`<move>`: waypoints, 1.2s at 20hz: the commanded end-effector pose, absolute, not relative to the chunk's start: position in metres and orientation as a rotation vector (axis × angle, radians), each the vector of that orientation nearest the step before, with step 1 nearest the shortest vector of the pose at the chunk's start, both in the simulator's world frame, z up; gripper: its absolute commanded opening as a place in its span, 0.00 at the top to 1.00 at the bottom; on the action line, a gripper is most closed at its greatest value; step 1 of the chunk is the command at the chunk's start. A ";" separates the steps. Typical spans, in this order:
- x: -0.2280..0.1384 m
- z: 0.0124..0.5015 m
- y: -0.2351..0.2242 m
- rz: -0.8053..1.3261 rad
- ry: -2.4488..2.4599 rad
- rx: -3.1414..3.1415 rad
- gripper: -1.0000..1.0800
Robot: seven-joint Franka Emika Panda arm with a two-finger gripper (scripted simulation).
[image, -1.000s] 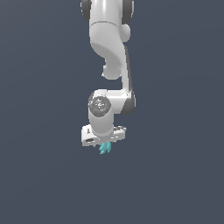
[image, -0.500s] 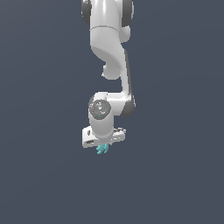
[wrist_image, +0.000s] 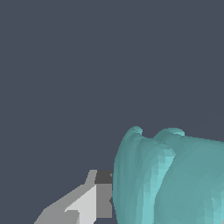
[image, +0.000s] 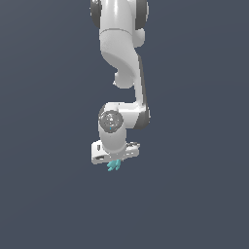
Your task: Pick up the object and move it to a goal position.
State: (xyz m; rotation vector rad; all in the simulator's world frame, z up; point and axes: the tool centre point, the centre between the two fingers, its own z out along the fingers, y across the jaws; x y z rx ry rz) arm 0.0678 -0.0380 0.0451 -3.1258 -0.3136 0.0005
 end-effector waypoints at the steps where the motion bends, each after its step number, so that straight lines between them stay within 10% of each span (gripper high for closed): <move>1: 0.066 0.046 -0.039 0.000 -0.313 -3.126 1.00; 24: -0.043 0.066 -0.128 0.000 -0.313 -3.126 1.00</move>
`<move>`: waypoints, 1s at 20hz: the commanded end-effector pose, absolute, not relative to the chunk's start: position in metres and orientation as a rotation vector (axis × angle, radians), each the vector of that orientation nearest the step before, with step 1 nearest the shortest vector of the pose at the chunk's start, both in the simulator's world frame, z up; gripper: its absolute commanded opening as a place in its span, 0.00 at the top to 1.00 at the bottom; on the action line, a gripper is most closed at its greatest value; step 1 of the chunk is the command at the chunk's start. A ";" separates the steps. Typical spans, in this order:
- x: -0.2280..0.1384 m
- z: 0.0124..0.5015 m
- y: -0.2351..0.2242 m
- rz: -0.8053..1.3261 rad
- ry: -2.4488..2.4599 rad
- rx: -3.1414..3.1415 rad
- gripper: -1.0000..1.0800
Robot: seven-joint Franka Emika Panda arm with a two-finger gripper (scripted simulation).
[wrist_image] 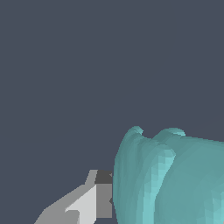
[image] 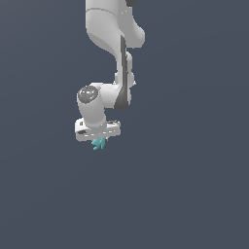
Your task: Pick up the object and move it to a goal position.
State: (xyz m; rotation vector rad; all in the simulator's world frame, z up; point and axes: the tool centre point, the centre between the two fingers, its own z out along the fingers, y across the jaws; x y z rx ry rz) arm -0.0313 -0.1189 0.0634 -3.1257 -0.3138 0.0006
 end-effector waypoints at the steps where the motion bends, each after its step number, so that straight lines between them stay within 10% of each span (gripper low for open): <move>1: -0.050 0.067 -0.134 0.000 -0.313 -3.126 1.00; 20: -0.118 0.081 -0.196 0.000 -0.313 -3.126 1.00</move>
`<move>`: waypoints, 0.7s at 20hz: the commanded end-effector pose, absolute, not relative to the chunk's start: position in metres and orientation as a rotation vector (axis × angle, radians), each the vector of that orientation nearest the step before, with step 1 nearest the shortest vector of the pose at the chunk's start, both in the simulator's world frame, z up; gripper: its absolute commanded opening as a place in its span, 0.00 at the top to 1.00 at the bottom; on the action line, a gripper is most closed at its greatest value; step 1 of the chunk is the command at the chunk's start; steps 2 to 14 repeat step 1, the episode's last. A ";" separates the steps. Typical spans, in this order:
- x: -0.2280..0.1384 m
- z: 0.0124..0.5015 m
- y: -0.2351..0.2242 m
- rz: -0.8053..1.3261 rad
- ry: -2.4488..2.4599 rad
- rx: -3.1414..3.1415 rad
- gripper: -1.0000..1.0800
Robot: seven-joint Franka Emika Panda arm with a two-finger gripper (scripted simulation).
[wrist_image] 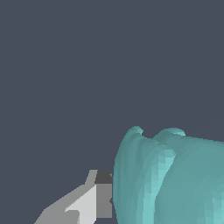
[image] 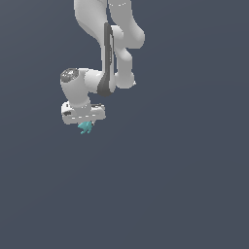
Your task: Pick up the object and move it to a goal position.
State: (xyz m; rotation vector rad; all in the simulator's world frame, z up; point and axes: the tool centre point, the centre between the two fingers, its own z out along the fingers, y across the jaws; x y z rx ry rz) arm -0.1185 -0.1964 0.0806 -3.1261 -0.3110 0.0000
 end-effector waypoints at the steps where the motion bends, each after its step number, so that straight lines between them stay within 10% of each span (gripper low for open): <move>1: -0.118 0.081 -0.196 0.000 -0.313 -3.126 1.00; 14: -0.118 0.081 -0.196 0.000 -0.313 -3.126 1.00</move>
